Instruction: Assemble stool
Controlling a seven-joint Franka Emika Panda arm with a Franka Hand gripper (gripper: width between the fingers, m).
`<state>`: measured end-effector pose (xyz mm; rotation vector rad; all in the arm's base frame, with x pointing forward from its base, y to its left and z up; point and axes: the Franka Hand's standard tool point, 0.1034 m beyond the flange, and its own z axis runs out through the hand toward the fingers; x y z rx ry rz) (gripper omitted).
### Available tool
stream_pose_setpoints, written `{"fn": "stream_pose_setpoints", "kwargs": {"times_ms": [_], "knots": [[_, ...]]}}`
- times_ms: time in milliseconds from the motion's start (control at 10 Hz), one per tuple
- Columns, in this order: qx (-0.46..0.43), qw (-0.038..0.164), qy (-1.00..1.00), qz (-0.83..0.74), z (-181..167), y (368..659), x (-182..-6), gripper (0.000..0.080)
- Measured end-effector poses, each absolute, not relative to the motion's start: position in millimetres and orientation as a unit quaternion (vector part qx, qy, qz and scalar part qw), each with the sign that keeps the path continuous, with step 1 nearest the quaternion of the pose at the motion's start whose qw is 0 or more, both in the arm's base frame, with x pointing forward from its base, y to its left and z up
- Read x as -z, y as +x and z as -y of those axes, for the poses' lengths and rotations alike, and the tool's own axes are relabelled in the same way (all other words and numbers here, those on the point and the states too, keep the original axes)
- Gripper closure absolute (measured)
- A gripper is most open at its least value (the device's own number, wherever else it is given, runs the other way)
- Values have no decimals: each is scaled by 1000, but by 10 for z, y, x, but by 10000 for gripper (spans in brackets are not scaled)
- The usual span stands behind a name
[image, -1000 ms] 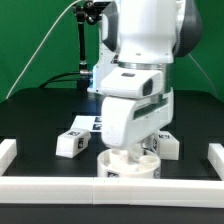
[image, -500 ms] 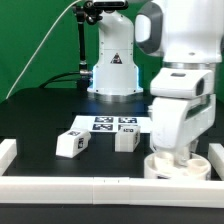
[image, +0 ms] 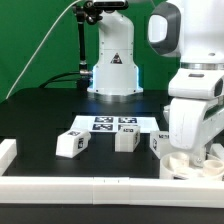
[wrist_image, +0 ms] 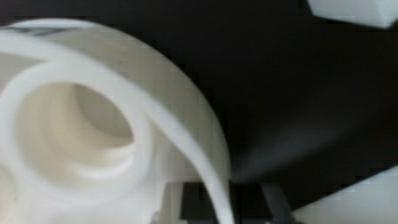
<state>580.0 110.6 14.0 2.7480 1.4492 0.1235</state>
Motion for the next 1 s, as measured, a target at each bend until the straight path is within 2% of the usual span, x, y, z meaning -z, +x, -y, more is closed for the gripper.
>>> {"fn": "stream_pose_setpoints", "kwargs": {"times_ms": [100, 200, 300, 400, 500, 800, 1000], "knots": [[-40, 16, 884, -466, -1107, 5800, -140, 754], [-40, 16, 884, -466, -1107, 5800, -140, 518], [-40, 17, 883, -467, -1107, 5803, -150, 518], [-38, 18, 883, -467, -1098, 5813, -220, 381], [-32, 21, 883, -467, -1080, 5823, -339, 201], [-27, 28, 884, -467, -987, 5872, -627, 154], [-30, 34, 882, -470, -747, 5834, -628, 151]]}}
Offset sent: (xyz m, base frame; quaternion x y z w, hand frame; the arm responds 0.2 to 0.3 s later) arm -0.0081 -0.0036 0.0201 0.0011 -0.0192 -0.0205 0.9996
